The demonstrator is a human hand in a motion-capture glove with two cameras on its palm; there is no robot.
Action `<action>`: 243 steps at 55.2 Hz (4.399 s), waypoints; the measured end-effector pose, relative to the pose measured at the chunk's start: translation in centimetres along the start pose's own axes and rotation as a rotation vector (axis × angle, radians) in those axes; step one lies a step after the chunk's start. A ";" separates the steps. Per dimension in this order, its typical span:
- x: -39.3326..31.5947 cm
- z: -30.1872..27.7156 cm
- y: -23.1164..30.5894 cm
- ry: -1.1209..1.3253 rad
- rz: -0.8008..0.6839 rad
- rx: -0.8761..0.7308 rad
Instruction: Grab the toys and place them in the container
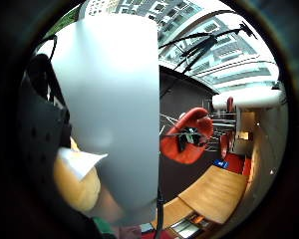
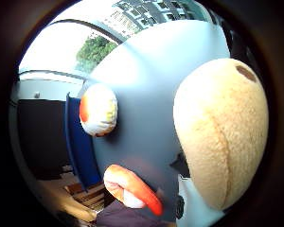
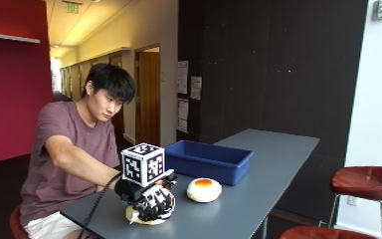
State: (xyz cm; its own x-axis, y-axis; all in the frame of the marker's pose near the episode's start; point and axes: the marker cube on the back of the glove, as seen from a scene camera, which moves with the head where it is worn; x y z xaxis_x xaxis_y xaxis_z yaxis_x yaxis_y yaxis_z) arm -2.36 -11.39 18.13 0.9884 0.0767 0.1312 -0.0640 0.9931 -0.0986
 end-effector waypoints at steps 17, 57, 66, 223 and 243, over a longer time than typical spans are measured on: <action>2.3 -7.2 4.2 0.095 0.086 -0.026; -4.9 -19.6 7.9 0.182 -0.036 0.162; -11.6 -23.0 7.9 0.124 -0.128 0.208; -21.5 3.2 -2.4 0.048 -0.213 0.025; -23.6 -6.4 -0.4 -0.039 -0.149 -0.034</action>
State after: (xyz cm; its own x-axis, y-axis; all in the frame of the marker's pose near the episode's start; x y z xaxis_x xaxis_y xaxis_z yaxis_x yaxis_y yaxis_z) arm -24.79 -14.17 8.75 0.9805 -0.0671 0.1848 0.0881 0.9902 -0.1080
